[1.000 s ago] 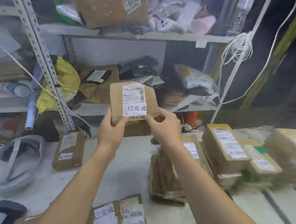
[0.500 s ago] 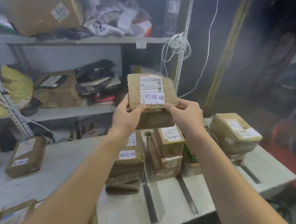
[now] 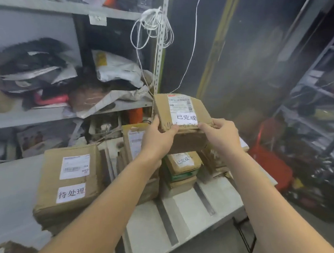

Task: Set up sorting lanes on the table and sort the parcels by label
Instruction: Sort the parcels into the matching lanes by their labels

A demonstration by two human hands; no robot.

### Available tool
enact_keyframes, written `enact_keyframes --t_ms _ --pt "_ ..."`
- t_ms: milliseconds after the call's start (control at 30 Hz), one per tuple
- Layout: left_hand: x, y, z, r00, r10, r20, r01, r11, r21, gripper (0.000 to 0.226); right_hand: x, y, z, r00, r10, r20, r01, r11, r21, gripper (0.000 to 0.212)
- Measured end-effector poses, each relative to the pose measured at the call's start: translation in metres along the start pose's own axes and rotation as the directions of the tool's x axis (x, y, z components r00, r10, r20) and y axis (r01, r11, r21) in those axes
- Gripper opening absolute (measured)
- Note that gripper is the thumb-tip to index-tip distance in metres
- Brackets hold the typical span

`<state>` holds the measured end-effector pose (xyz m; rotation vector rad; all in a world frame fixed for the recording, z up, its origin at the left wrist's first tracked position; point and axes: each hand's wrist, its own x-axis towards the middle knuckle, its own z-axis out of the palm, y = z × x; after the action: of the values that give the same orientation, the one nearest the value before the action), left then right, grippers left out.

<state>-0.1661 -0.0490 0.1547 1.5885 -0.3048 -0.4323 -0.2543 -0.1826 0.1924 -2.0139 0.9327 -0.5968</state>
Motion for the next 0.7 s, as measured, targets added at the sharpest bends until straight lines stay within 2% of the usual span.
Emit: enact_keyframes --t_ms 200,400,533,600,700 --pt "0.025 -0.032 0.054 0.989 -0.135 -0.051 0.136 0.991 0.006 0.054 0.051 0.060 -0.003 0.989 0.072 0.129 -0.068 0.997 -0.033 0.045" --pt "0.034 -0.057 0.093 0.948 -0.231 -0.217 0.250 0.966 0.061 0.058 0.091 0.113 0.005 0.945 0.050 0.323 -0.044 0.999 -0.026 0.018" --pt "0.033 -0.061 0.108 0.939 -0.216 -0.268 0.259 0.956 0.138 0.065 0.101 0.132 0.007 0.921 0.020 0.389 -0.029 0.999 0.019 0.011" --pt "0.031 -0.060 0.113 0.945 -0.181 -0.273 0.245 0.943 0.223 0.062 0.104 0.133 0.004 0.919 -0.004 0.395 0.007 1.000 -0.007 0.014" --pt "0.023 -0.053 0.115 0.952 -0.105 -0.287 0.211 0.906 0.368 0.054 0.099 0.128 -0.001 0.934 -0.097 0.343 0.139 0.985 -0.099 0.024"
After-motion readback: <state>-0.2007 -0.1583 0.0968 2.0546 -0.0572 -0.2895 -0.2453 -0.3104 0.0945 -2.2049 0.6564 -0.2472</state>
